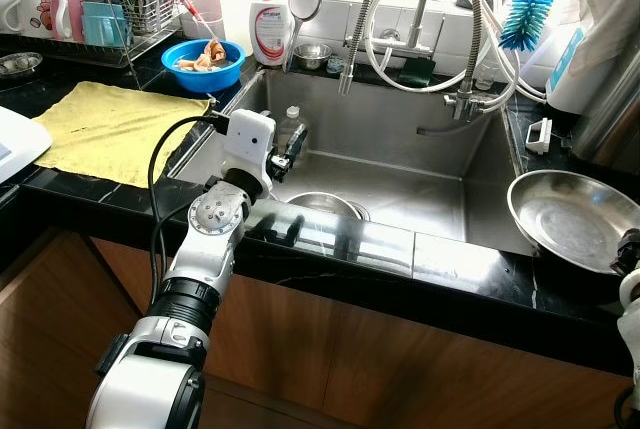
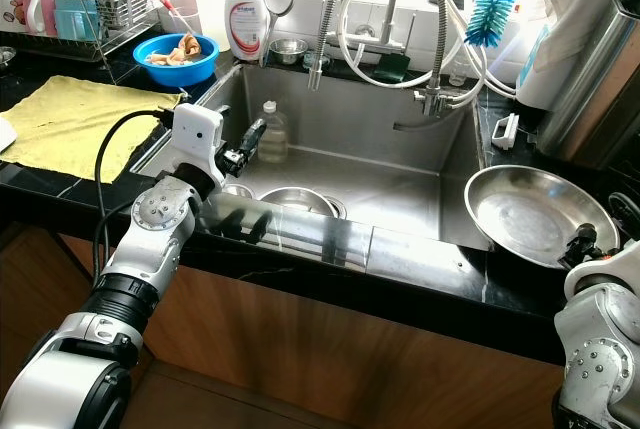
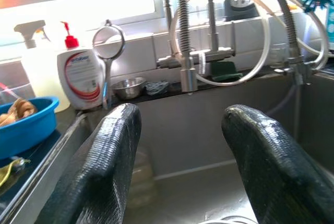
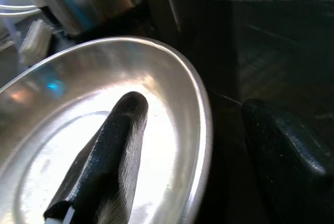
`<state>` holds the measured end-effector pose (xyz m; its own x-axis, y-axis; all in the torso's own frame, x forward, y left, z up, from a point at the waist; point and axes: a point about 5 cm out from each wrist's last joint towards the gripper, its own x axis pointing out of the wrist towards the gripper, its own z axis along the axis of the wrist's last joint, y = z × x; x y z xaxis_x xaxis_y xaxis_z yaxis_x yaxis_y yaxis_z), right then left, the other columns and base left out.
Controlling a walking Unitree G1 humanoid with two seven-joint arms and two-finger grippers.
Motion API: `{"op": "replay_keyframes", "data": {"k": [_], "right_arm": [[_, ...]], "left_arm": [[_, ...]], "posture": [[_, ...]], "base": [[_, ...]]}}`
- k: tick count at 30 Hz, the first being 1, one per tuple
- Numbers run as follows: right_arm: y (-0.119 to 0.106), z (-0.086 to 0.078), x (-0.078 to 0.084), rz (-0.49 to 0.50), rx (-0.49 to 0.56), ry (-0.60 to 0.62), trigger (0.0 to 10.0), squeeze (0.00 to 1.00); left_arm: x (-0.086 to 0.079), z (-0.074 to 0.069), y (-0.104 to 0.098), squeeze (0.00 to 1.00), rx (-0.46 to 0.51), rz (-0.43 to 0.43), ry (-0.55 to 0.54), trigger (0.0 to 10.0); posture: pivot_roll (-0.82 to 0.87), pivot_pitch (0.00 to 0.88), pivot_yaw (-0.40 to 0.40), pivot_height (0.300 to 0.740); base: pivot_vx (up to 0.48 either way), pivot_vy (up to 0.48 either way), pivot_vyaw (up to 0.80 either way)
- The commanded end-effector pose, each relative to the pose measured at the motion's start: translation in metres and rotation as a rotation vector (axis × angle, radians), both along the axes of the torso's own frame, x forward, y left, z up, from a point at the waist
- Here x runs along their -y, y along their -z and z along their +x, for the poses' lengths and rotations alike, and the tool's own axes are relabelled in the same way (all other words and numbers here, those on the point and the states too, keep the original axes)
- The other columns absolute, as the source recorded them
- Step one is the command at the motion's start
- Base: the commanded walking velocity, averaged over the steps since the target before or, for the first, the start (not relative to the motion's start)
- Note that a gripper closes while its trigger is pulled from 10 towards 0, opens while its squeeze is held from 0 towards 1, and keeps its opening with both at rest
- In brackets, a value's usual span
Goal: Kitchen organization
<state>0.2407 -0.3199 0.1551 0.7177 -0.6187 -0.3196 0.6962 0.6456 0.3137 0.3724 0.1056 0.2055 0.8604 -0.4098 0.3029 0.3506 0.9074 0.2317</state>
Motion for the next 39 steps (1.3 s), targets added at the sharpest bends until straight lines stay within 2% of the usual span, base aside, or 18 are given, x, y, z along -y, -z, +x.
{"op": "replay_keyframes", "data": {"k": [1, 4, 5, 18, 32, 36, 39], "right_arm": [[0.003, 0.001, 0.0, 0.043, 0.01, 0.012, 10.0, 0.0], [0.003, 0.002, -0.001, 0.045, 0.009, 0.011, 9.8, 0.0], [0.004, 0.002, -0.002, 0.052, 0.01, 0.011, 0.0, 0.0], [0.005, 0.005, -0.007, 0.07, 0.028, -0.003, 0.0, 0.0], [0.001, 0.01, -0.012, 0.047, 0.059, -0.021, 0.0, 0.0], [-0.006, 0.013, -0.012, 0.011, 0.105, -0.018, 0.0, 0.0], [-0.016, 0.014, -0.011, -0.07, 0.157, -0.023, 0.0, 0.0]], "left_arm": [[0.003, -0.003, -0.002, 0.0, 0.021, 0.024, 0.016, 10.0], [0.003, -0.003, -0.001, 0.0, 0.018, 0.027, 0.02, 10.0], [0.003, -0.003, 0.0, 0.0, 0.015, 0.03, 0.024, 10.0], [0.007, -0.006, -0.001, 0.0, 0.018, 0.044, 0.053, 10.0], [0.005, -0.004, -0.002, 0.0, 0.009, 0.025, 0.037, 10.0], [0.002, -0.002, -0.004, 0.0, 0.004, -0.008, 0.017, 10.0], [0.001, -0.001, -0.006, 0.0, 0.004, -0.022, 0.004, 10.0]], "posture": [[0.06, 0.0, -0.037, 0.74], [0.06, 0.0, -0.037, 0.74], [0.06, 0.0, -0.036, 0.74], [0.06, 0.0, -0.033, 0.74], [0.06, 0.0, -0.034, 0.74], [0.06, 0.0, -0.033, 0.74], [0.06, 0.0, -0.033, 0.74]], "base": [[0.0, 0.0, 0.0], [0.0, 0.0, 0.0], [0.0, 0.0, 0.0], [0.0, 0.0, 0.0], [0.0, 0.0, 0.0], [0.0, 0.0, 0.0], [0.0, 0.0, 0.0]]}}
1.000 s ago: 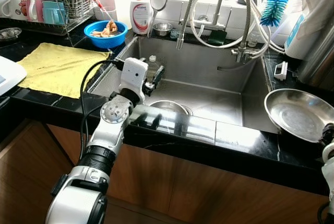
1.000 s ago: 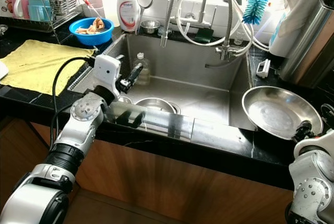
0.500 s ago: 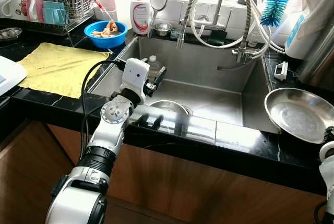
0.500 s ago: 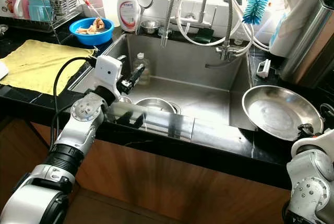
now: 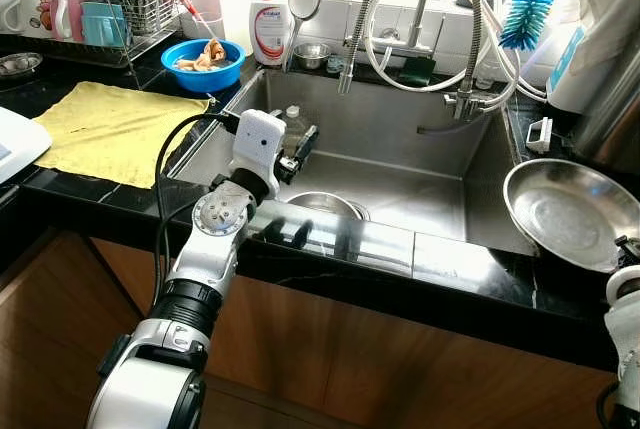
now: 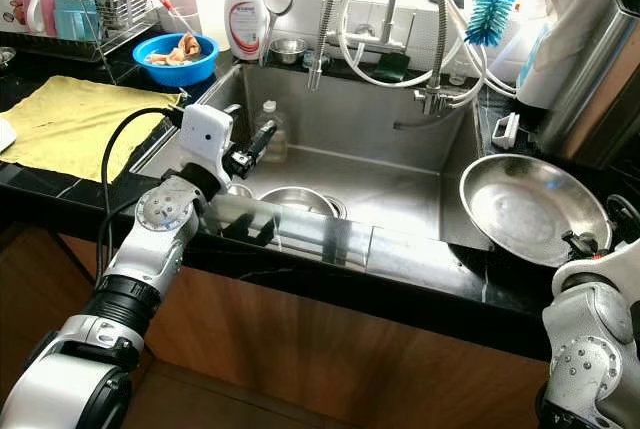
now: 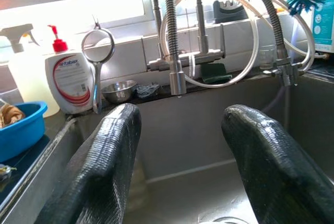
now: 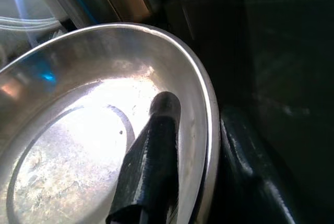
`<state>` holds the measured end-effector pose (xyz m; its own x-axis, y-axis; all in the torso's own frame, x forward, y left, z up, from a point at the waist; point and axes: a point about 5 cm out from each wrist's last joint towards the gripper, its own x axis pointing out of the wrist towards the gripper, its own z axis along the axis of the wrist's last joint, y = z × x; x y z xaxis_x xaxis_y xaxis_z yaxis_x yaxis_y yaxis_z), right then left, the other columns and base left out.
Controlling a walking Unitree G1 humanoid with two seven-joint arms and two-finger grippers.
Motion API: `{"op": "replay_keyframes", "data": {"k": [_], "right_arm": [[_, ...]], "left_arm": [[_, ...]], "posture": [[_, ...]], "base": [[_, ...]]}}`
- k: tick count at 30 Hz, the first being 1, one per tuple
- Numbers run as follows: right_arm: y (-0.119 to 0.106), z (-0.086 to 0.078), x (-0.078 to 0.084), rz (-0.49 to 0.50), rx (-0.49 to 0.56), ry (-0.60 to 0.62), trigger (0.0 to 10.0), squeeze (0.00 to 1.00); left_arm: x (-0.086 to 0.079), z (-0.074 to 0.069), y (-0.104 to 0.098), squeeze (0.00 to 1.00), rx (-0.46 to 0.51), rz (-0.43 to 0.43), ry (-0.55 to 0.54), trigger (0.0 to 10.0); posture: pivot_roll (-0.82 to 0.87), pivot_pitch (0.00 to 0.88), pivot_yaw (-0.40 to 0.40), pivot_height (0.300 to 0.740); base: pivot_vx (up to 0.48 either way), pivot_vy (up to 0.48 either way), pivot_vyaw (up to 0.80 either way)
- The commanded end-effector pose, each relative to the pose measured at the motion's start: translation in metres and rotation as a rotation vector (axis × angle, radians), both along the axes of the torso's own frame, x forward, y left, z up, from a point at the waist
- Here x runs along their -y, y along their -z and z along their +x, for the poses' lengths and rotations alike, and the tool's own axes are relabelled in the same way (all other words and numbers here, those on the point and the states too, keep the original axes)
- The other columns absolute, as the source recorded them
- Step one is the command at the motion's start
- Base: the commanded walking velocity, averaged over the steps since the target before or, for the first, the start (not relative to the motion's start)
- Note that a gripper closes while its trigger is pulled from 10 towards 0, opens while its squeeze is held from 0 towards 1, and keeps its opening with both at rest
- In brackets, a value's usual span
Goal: Kitchen organization
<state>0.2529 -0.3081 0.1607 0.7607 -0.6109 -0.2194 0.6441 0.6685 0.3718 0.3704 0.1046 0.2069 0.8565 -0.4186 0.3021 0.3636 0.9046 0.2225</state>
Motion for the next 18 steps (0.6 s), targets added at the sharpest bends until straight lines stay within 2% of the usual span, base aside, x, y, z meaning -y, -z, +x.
{"op": "replay_keyframes", "data": {"k": [1, 2, 3, 4, 5, 7, 9, 11, 13, 14, 18], "right_arm": [[-0.015, 0.004, 0.0, -0.08, 0.07, -0.016, 0.0, 0.0], [-0.019, 0.005, -0.003, -0.122, 0.081, -0.037, 3.6, 0.0], [-0.022, 0.007, -0.005, -0.182, 0.074, -0.063, 9.4, 0.0], [-0.025, 0.008, -0.008, -0.246, 0.064, -0.085, 10.0, 0.0], [-0.025, 0.008, -0.008, -0.246, 0.064, -0.085, 10.0, 0.0], [-0.027, 0.01, -0.012, -0.322, 0.067, -0.119, 10.0, 0.0], [-0.032, 0.016, -0.022, -0.392, 0.116, -0.18, 10.0, 0.0], [-0.033, 0.017, -0.025, -0.412, 0.125, -0.194, 10.0, 0.0], [-0.034, 0.021, -0.035, -0.468, 0.155, -0.248, 10.0, 0.0], [-0.035, 0.025, -0.047, -0.527, 0.19, -0.316, 10.0, 0.0], [-0.036, 0.026, -0.057, -0.569, 0.22, -0.37, 10.0, 0.0]], "left_arm": [[-0.001, 0.001, -0.005, 0.0, 0.007, -0.021, -0.01, 10.0], [-0.001, 0.001, -0.005, 0.0, 0.005, -0.026, -0.009, 10.0], [-0.001, 0.001, -0.006, 0.0, 0.002, -0.033, -0.007, 10.0], [0.0, 0.001, -0.006, 0.0, -0.001, -0.042, -0.006, 10.0], [0.0, 0.001, -0.006, 0.0, -0.001, -0.042, -0.006, 10.0], [0.0, 0.001, -0.007, 0.0, -0.004, -0.052, -0.003, 10.0], [-0.001, 0.002, -0.009, 0.0, -0.015, -0.09, -0.006, 10.0], [-0.002, 0.002, -0.009, 0.0, -0.017, -0.097, -0.006, 10.0], [-0.002, 0.002, -0.01, 0.0, -0.028, -0.13, 0.003, 10.0], [-0.001, 0.001, -0.012, 0.0, -0.038, -0.175, 0.027, 10.0], [0.001, 0.0, -0.014, 0.0, -0.051, -0.222, 0.063, 10.0]], "posture": [[0.06, 0.0, -0.033, 0.74], [0.06, 0.0, -0.033, 0.74], [0.06, 0.0, -0.033, 0.74], [0.06, 0.0, -0.032, 0.74], [0.06, 0.0, -0.032, 0.74], [0.06, 0.0, -0.034, 0.74], [0.06, 0.0, -0.035, 0.74], [0.06, 0.0, -0.035, 0.74], [0.06, 0.0, -0.036, 0.74], [0.06, 0.0, -0.037, 0.74], [0.06, 0.0, -0.038, 0.74]], "base": [[0.0, 0.0, 0.0], [0.0, 0.0, 0.0], [0.0, 0.0, 0.0], [0.0, 0.0, 0.0], [0.0, 0.0, 0.0], [0.0, 0.0, 0.0], [0.0, 0.0, 0.0], [0.0, 0.0, 0.0], [0.0, 0.0, 0.0], [0.0, 0.0, 0.0], [0.0, 0.0, 0.0]]}}
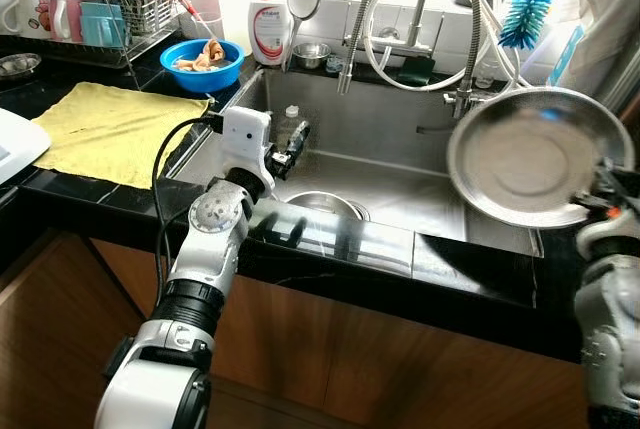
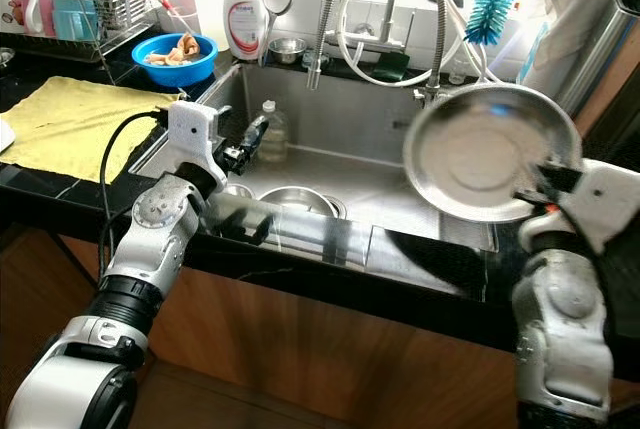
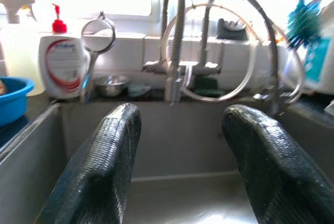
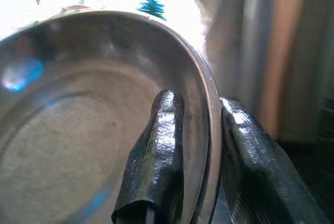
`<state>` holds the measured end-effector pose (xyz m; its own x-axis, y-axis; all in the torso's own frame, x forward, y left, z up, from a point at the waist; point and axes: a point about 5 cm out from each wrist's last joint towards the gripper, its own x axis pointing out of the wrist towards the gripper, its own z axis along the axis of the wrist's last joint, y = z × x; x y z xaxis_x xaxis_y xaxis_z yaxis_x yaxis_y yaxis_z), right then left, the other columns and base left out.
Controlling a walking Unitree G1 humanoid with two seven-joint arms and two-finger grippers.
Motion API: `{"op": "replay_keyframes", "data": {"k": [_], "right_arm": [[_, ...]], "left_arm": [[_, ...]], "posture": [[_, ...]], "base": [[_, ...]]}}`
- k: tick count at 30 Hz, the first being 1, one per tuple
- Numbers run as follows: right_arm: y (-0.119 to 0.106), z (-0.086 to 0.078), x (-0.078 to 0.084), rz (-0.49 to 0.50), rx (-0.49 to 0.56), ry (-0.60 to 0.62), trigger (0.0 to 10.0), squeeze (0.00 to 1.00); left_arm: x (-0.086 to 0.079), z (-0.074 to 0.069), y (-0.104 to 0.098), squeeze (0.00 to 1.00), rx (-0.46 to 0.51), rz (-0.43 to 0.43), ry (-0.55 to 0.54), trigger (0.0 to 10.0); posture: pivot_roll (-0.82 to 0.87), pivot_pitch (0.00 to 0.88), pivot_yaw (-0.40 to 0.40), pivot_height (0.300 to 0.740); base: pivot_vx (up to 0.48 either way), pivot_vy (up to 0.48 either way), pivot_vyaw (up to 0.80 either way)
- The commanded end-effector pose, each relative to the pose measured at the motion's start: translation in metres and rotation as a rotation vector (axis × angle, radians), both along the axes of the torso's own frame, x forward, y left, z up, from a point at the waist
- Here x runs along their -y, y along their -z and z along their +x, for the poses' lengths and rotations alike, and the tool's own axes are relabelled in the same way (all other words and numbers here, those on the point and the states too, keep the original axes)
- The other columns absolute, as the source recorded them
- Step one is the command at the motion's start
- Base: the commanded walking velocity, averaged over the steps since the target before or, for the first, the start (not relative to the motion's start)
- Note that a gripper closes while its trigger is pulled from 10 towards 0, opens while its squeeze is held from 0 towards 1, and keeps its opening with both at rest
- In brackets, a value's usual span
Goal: Kitchen organization
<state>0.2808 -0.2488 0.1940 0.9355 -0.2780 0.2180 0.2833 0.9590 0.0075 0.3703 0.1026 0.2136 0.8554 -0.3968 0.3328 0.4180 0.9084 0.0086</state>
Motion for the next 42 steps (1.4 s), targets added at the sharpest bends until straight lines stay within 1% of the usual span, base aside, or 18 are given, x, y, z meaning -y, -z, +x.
{"op": "replay_keyframes", "data": {"k": [1, 3, 4, 6, 7, 10, 12, 14, 15, 16, 17, 23, 26, 27, 35, 37, 38, 42], "right_arm": [[-0.002, -0.001, -0.002, -0.039, 0.024, -0.026, 10.0, 0.0], [0.0, 0.0, -0.008, -0.068, 0.038, -0.075, 10.0, 0.0], [0.0, 0.0, -0.008, -0.068, 0.038, -0.075, 10.0, 0.0], [0.003, 0.0, -0.012, -0.083, 0.054, -0.108, 10.0, 0.0], [0.004, 0.001, -0.014, -0.089, 0.065, -0.126, 10.0, 0.0], [0.007, 0.002, -0.018, -0.108, 0.067, -0.153, 10.0, 0.0], [0.011, 0.005, -0.024, -0.119, 0.043, -0.189, 10.0, 0.0], [0.012, 0.005, -0.025, -0.119, 0.042, -0.195, 10.0, 0.0], [0.012, 0.006, -0.03, -0.126, 0.049, -0.225, 10.0, 0.0], [0.011, 0.007, -0.032, -0.127, 0.052, -0.237, 10.0, 0.0], [0.011, 0.007, -0.034, -0.135, 0.056, -0.251, 10.0, 0.0], [0.011, 0.008, -0.036, -0.145, 0.058, -0.264, 10.0, 0.0], [0.012, 0.008, -0.037, -0.143, 0.05, -0.27, 10.0, 0.0], [0.013, 0.008, -0.037, -0.144, 0.047, -0.272, 10.0, 0.0], [0.015, 0.009, -0.039, -0.14, 0.041, -0.288, 10.0, 0.0], [0.016, 0.009, -0.039, -0.14, 0.04, -0.289, 10.0, 0.0], [0.015, 0.009, -0.04, -0.138, 0.043, -0.291, 10.0, 0.0], [0.013, 0.01, -0.043, -0.139, 0.051, -0.301, 10.0, 0.0]], "left_arm": [[0.001, -0.001, -0.008, 0.0, 0.001, -0.04, 0.049, 10.0], [0.007, -0.004, -0.01, 0.0, -0.015, -0.083, 0.126, 10.0], [0.007, -0.004, -0.01, 0.0, -0.015, -0.083, 0.126, 10.0], [0.013, -0.009, -0.012, 0.0, -0.028, -0.121, 0.21, 10.0], [0.019, -0.013, -0.012, 0.0, -0.043, -0.14, 0.278, 10.0], [0.026, -0.019, -0.009, 0.0, -0.092, -0.157, 0.37, 10.0], [0.028, -0.022, -0.01, 0.0, -0.131, -0.227, 0.44, 10.0], [0.028, -0.023, -0.01, 0.0, -0.135, -0.232, 0.449, 10.0], [0.03, -0.026, -0.01, 0.0, -0.135, -0.199, 0.497, 10.0], [0.03, -0.028, -0.01, 0.0, -0.131, -0.176, 0.511, 10.0], [0.03, -0.029, -0.01, 0.0, -0.133, -0.165, 0.513, 10.0], [0.031, -0.031, -0.01, 0.0, -0.144, -0.175, 0.521, 10.0], [0.034, -0.034, -0.005, 0.0, -0.154, -0.092, 0.535, 10.0], [0.034, -0.035, -0.004, 0.0, -0.158, -0.08, 0.538, 10.0], [0.04, -0.039, -0.004, 0.0, -0.164, -0.049, 0.57, 10.0], [0.041, -0.04, -0.003, 0.0, -0.164, -0.029, 0.57, 10.0], [0.042, -0.041, -0.001, 0.0, -0.163, 0.0, 0.566, 10.0], [0.041, -0.041, -0.001, 0.0, -0.164, 0.012, 0.559, 10.0]], "posture": [[0.07, 0.0, -0.04, 0.74], [0.07, 0.0, -0.041, 0.74], [0.07, 0.0, -0.041, 0.74], [0.07, 0.0, -0.042, 0.74], [0.07, 0.0, -0.044, 0.74], [0.07, 0.0, -0.045, 0.74], [0.07, 0.0, -0.045, 0.74], [0.07, 0.0, -0.045, 0.74], [0.08, 0.0, -0.044, 0.74], [0.08, 0.0, -0.043, 0.74], [0.08, 0.0, -0.043, 0.74], [0.08, 0.0, -0.042, 0.74], [0.07, 0.0, -0.04, 0.74], [0.07, 0.0, -0.039, 0.74], [0.07, 0.0, -0.036, 0.74], [0.07, 0.0, -0.035, 0.74], [0.08, 0.0, -0.035, 0.74], [0.07, 0.0, -0.034, 0.74]], "base": [[0.0, 0.0, 0.0], [0.0, 0.0, 0.0], [0.0, 0.0, 0.0], [0.0, 0.0, 0.0], [0.0, 0.0, 0.0], [0.0, 0.0, 0.0], [0.0, 0.0, 0.0], [0.0, 0.0, 0.0], [0.0, 0.0, 0.0], [0.0, 0.0, 0.0], [0.0, 0.0, 0.0], [0.0, 0.0, 0.0], [0.0, 0.0, 0.0], [0.0, 0.0, 0.0], [0.0, 0.0, 0.0], [0.0, 0.0, 0.0], [0.0, 0.0, 0.0], [0.0, 0.0, 0.0]]}}
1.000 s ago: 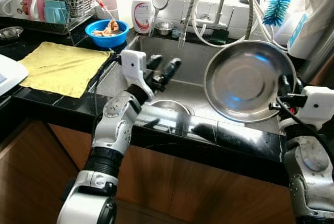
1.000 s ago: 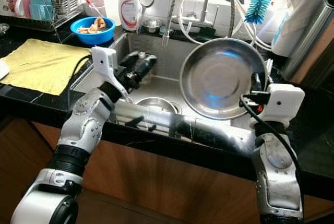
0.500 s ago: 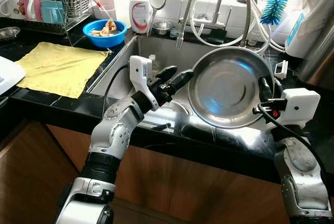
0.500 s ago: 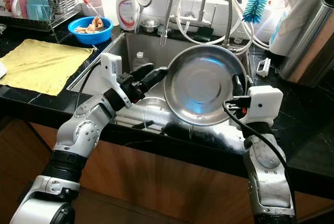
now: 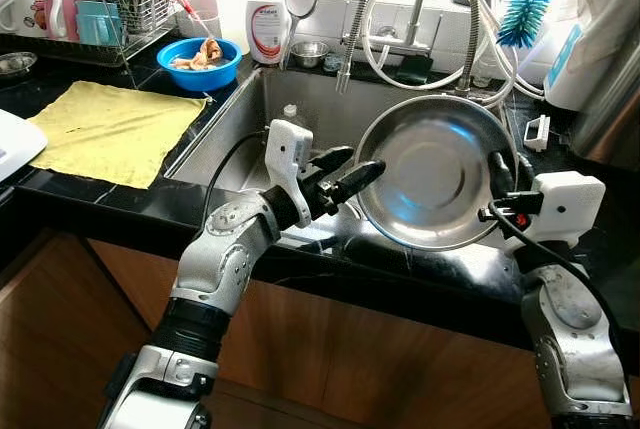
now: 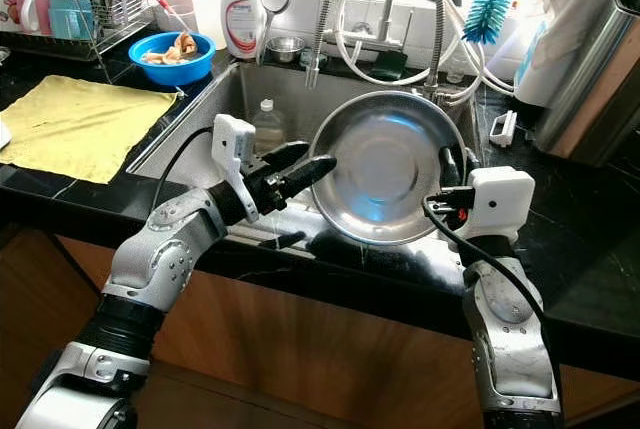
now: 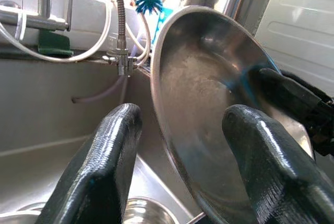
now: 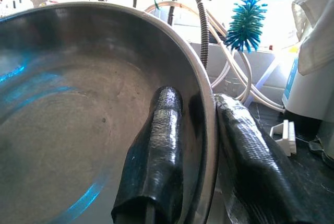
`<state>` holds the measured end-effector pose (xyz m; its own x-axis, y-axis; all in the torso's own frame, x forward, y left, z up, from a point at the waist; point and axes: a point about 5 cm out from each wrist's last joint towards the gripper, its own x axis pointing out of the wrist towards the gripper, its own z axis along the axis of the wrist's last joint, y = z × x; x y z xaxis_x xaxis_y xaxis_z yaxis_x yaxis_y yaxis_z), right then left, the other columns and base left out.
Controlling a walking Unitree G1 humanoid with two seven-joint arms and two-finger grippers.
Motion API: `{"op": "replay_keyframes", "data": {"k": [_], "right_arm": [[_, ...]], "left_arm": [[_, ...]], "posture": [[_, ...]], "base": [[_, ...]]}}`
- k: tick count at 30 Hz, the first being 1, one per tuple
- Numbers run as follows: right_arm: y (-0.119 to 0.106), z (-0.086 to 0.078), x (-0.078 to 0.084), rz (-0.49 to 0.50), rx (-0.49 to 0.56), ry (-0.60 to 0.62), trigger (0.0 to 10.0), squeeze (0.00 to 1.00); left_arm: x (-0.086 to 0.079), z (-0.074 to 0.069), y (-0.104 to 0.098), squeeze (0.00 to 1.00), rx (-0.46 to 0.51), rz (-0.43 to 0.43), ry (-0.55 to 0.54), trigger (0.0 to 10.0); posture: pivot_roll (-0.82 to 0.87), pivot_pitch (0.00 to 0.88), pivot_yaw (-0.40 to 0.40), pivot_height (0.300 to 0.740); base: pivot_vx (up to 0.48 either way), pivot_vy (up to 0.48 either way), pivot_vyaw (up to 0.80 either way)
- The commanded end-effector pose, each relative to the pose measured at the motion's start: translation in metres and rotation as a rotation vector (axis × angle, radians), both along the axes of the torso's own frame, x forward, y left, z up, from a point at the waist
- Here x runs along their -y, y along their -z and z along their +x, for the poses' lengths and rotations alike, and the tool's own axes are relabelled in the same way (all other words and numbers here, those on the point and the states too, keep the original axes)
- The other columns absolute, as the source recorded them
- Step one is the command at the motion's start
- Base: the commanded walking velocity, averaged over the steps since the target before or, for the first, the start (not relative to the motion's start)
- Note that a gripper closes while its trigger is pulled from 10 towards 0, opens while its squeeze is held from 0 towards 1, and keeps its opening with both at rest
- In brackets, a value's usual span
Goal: Kitchen organization
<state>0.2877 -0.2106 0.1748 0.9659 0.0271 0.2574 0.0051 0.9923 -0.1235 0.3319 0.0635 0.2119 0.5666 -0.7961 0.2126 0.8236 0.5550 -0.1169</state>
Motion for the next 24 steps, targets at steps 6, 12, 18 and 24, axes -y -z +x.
{"op": "replay_keyframes", "data": {"k": [6, 12, 18, 24], "right_arm": [[-0.0087, 0.0034, -0.0056, 0.001, 0.035, -0.031, 10.0, 0.0], [-0.0106, 0.0024, -0.0057, 0.005, 0.043, -0.037, 10.0, 0.0], [-0.0105, 0.0027, -0.0059, 0.005, 0.04, -0.039, 10.0, 0.0], [-0.0129, 0.0035, -0.0077, 0.003, 0.045, -0.046, 10.0, 0.0]], "left_arm": [[0.0024, -0.0002, -0.002, 0.0, 0.013, 0.021, -0.016, 0.0], [0.003, -0.0003, -0.0001, 0.0, 0.018, 0.042, -0.022, 1.1], [0.0035, -0.0006, -0.0002, 0.0, 0.017, 0.034, -0.023, 0.0], [0.0041, -0.001, 0.0014, 0.0, 0.022, 0.052, -0.025, 0.0]], "posture": [[0.07, 0.0, -0.034, 0.74], [0.07, 0.0, -0.034, 0.74], [0.07, 0.0, -0.035, 0.74], [0.07, 0.0, -0.034, 0.74]], "base": [[0.0, 0.0, 0.0], [0.0, 0.0, 0.0], [0.0, 0.0, 0.0], [0.0, 0.0, 0.0]]}}
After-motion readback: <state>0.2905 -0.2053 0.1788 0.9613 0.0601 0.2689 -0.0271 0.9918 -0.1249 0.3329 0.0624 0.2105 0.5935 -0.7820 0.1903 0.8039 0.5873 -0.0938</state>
